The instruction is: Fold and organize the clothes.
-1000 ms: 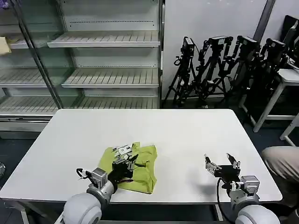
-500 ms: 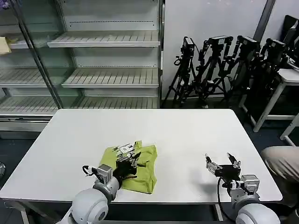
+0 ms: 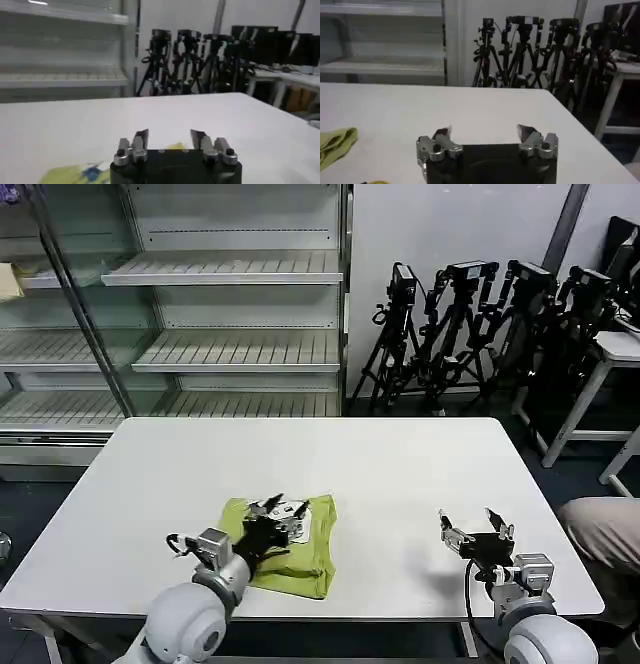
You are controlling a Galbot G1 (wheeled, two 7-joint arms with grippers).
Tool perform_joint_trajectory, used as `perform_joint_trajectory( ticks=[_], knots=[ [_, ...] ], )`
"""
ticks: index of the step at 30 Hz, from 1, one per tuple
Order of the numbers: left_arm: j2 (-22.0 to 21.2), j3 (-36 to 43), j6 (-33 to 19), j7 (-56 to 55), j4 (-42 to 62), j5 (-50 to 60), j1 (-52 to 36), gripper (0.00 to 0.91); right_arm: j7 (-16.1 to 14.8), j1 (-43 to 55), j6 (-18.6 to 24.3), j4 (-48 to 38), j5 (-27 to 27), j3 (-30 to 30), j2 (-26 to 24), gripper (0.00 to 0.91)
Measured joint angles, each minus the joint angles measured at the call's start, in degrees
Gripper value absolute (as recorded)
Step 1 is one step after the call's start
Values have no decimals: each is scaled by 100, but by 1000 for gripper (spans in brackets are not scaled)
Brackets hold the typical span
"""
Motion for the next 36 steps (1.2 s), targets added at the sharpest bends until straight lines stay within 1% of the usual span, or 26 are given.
perform_joint_trajectory(
  ticks=[5, 11, 20, 21, 22, 23, 36],
  knots=[
    [34, -470, 3, 6, 76, 175, 223, 907, -26, 21, 24, -13, 1, -33, 2, 907],
    [-46, -1000, 20, 3, 299, 294, 585, 907, -29, 35, 43, -29, -8, -90, 13, 907],
    [-235, -1341, 28, 78, 590, 230, 870, 907, -33, -16, 68, -13, -42, -89, 82, 907],
    [-253, -1357, 28, 100, 614, 218, 879, 584, -32, -22, 68, -10, -42, -80, 84, 907],
    [-272, -1374, 29, 123, 643, 213, 882, 91, -33, -30, 68, 0, -42, -73, 84, 907],
    [-284, -1397, 29, 153, 673, 208, 881, 20, -33, -40, 69, 14, -43, -63, 84, 907],
    [-455, -1432, 20, 334, 745, 152, 955, 20, -43, -88, 67, 106, -30, 27, 70, 907]
  ],
)
